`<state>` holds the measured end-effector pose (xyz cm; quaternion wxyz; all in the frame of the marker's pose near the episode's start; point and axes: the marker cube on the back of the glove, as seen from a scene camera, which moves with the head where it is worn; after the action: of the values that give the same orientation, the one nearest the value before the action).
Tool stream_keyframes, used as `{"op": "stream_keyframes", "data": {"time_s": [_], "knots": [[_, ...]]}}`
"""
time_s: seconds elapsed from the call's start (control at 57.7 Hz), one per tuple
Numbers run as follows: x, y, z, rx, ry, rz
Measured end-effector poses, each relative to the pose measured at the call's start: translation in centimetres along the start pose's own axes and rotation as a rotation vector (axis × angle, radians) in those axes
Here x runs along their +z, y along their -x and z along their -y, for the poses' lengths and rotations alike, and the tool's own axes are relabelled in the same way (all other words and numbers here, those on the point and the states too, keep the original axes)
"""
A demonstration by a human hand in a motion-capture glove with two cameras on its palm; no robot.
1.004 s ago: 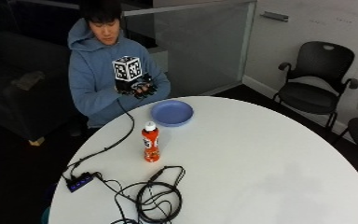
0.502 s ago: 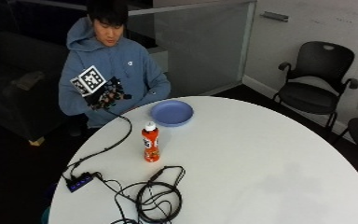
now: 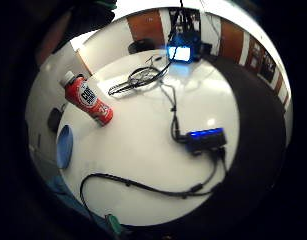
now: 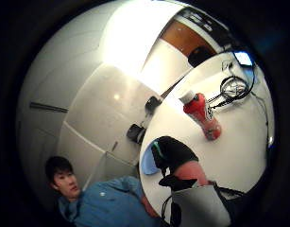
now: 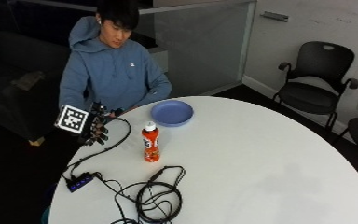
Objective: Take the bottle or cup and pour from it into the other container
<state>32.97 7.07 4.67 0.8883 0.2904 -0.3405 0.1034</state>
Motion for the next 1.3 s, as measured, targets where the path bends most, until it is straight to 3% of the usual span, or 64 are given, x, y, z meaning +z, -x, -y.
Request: {"op": "stream_keyframes", "data": {"time_s": [0.329,0.641,0.9,1.074,1.299], "knots": [[9.4,-2.7,0.8,0.166,0.072,0.287],[15.8,-1.4,2.6,0.175,0.191,0.449],[18.7,0.5,3.7,0.221,0.056,0.563],[19.4,4.1,3.8,0.132,0.232,0.505],[19.2,11.9,3.3,-0.157,0.542,0.160]]}}
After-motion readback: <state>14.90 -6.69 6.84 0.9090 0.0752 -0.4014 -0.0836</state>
